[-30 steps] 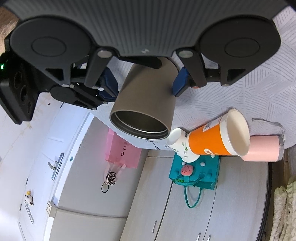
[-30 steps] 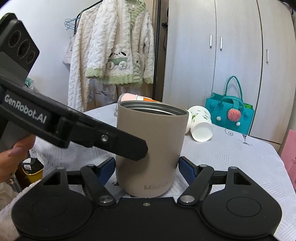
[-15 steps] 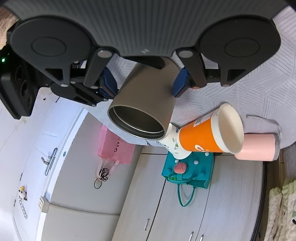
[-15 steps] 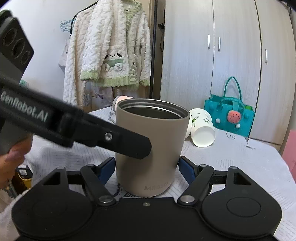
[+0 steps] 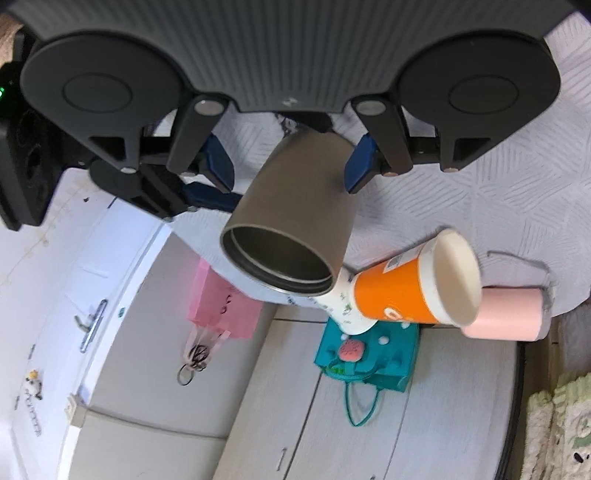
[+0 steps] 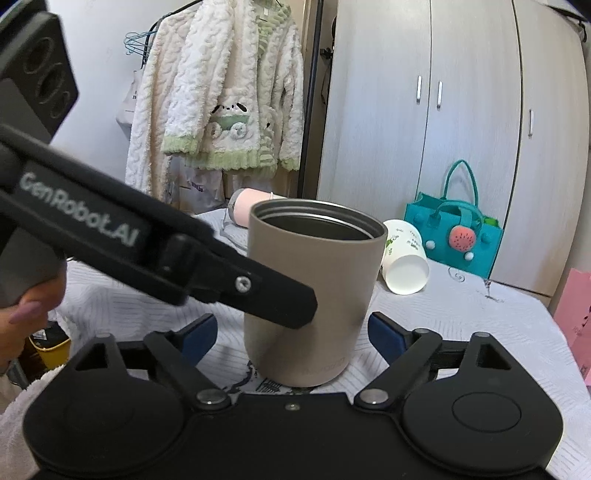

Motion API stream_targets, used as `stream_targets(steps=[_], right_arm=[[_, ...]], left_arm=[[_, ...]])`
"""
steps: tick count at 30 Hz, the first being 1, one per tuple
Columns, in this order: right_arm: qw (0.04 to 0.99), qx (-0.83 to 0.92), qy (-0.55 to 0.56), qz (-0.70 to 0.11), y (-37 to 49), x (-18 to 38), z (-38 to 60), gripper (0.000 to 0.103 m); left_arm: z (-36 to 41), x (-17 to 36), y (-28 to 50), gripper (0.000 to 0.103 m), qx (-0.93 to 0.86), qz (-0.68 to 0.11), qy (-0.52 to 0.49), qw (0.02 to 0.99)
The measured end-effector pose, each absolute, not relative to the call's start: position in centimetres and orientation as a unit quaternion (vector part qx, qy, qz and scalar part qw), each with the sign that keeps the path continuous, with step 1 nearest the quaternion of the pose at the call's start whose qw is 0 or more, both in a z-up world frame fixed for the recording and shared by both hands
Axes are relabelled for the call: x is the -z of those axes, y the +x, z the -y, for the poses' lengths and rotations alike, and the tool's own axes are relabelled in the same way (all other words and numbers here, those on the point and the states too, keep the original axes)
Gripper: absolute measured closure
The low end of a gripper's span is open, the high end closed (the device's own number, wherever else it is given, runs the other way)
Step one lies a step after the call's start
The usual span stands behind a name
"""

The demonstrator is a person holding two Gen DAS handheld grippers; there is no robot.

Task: Flip cup upright
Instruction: 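Open the right gripper and withdraw from the tumbler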

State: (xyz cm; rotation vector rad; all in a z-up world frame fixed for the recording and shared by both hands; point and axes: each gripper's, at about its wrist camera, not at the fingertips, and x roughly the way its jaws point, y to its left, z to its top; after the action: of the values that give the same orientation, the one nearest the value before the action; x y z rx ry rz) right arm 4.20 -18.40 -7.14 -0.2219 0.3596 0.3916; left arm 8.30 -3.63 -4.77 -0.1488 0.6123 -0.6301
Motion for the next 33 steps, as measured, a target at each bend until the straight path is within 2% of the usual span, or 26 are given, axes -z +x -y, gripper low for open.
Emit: stream_targets(steps=[4,6,14,17,19,22,33], right_arm=[[0.961,-0.184,-0.111,-0.175,3.4,7.0,18.5,0.008],[0.963,-0.171,-0.110,-0.177,3.2,6.9,18.7,0.008],[0.967,-0.125,-0.072,-0.211,2.1,6.5,20.2,0.008],[0.965,-0.107,-0.049,-0.232,1.7,6.0,20.7,0.008],[0.963,-0.091,-0.025,-0.253,1.7,5.5,21.0,0.001],[0.958,-0.064,-0.007,-0.280,1.8,4.5,21.1,0.001],[0.951,-0.044,-0.006,-0.305,-0.9,1.7,19.4,0.001]], left_arm=[[3.2,4.7,7.5,0.032,0.281,-0.302,-0.076,0.908],[2.7,4.7,6.9,0.024,0.270,-0.303,-0.081,0.911],[-0.3,3.7,4.4,0.005,0.151,-0.331,-0.083,0.928],[-1.0,3.4,4.0,0.004,0.095,-0.352,-0.075,0.928],[-1.5,3.3,4.1,0.003,0.074,-0.374,-0.076,0.921],[-2.0,3.1,3.7,0.003,0.059,-0.395,-0.079,0.913],[-1.3,1.3,1.7,0.002,0.009,-0.388,-0.019,0.921]])
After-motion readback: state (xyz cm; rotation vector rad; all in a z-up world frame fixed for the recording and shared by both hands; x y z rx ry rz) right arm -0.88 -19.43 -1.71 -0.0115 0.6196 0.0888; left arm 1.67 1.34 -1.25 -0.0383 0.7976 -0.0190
